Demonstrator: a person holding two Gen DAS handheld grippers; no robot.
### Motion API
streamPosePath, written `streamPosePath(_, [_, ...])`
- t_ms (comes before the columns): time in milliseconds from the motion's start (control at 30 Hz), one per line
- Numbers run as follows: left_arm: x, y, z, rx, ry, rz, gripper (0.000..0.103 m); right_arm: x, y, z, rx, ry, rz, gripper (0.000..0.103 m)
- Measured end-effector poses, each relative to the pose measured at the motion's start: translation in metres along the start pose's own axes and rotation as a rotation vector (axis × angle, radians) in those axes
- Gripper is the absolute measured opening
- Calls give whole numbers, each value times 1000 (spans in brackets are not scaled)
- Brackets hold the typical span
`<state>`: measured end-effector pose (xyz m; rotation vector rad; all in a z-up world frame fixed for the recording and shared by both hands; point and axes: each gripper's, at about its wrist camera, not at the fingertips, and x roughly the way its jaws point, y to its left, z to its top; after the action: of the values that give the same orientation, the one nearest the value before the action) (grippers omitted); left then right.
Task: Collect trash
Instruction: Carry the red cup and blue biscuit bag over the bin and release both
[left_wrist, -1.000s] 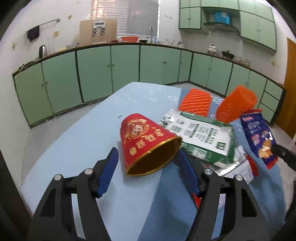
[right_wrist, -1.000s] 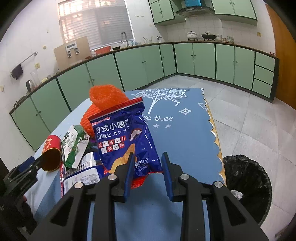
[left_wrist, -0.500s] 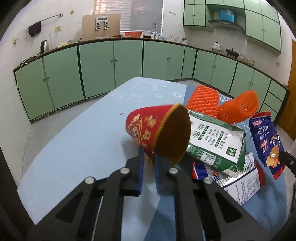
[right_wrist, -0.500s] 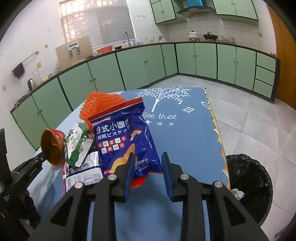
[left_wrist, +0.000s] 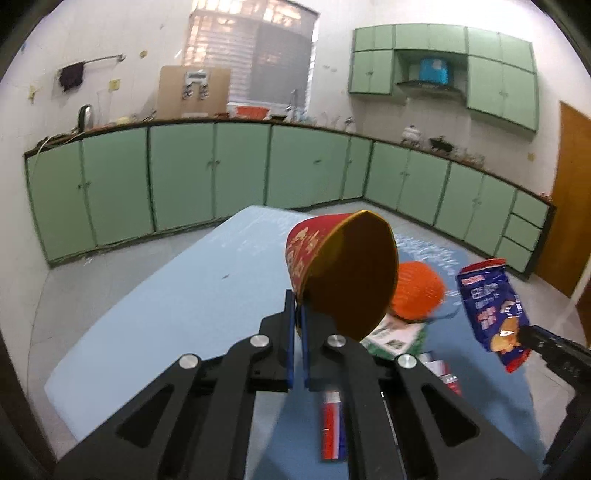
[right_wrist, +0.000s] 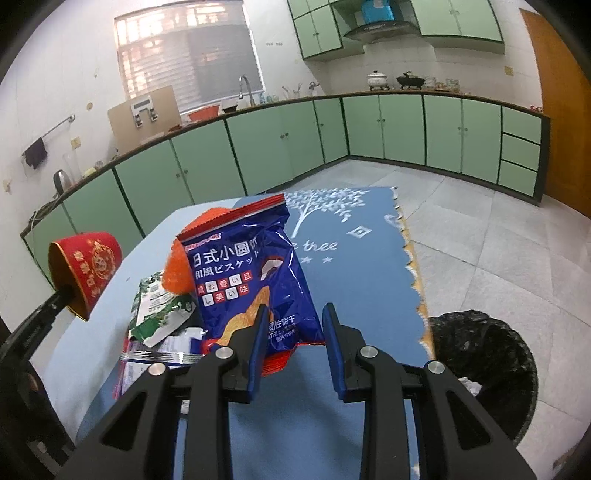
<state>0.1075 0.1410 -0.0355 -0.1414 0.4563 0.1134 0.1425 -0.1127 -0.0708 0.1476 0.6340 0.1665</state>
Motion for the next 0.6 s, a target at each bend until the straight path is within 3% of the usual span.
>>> streamPosePath(300, [-18,-82,0,72,-28,-211,2,-37,-44,4,71,-60,-69,30])
streamPosePath(600, [-10,-172,-26,154,17,-361,2,-79,-108,-6,150,-98,-180,30])
